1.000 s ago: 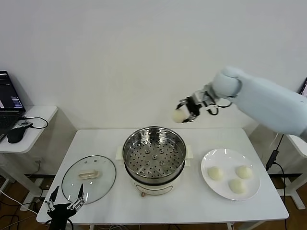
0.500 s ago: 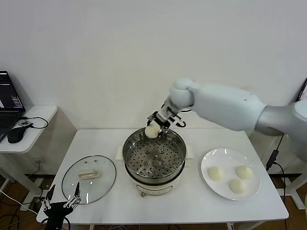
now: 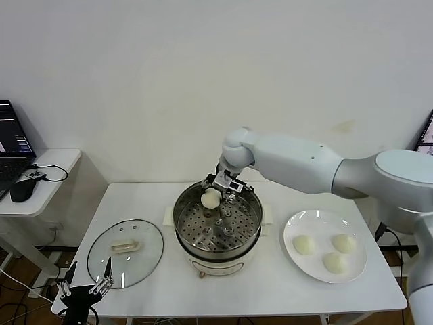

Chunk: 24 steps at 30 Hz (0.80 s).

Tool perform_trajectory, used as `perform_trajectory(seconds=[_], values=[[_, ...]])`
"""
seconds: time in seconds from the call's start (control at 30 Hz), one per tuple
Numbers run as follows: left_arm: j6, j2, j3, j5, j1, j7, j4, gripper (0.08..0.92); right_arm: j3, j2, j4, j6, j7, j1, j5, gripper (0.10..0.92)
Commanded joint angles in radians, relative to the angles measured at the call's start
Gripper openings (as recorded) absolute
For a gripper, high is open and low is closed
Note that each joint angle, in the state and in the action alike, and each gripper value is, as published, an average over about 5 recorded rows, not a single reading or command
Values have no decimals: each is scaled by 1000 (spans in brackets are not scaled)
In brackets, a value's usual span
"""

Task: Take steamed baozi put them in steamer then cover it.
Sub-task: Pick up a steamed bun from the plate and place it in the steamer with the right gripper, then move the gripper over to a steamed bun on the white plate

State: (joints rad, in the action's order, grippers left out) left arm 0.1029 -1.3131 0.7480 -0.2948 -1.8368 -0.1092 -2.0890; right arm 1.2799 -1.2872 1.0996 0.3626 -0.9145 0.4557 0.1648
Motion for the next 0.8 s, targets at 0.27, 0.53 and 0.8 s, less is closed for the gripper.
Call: perform_trajectory(seconds=[0.27, 0.53, 0.8], values=[[0, -2, 2, 3, -4, -1, -5, 823, -20, -11, -40, 43, 17, -29, 105, 704], [0, -1, 4, 6, -14, -2, -12, 823, -23, 22, 26, 19, 33, 6, 9, 821], [3, 0, -2, 9, -20, -2, -14, 823, 3, 209, 280, -285, -59, 169, -263, 823]])
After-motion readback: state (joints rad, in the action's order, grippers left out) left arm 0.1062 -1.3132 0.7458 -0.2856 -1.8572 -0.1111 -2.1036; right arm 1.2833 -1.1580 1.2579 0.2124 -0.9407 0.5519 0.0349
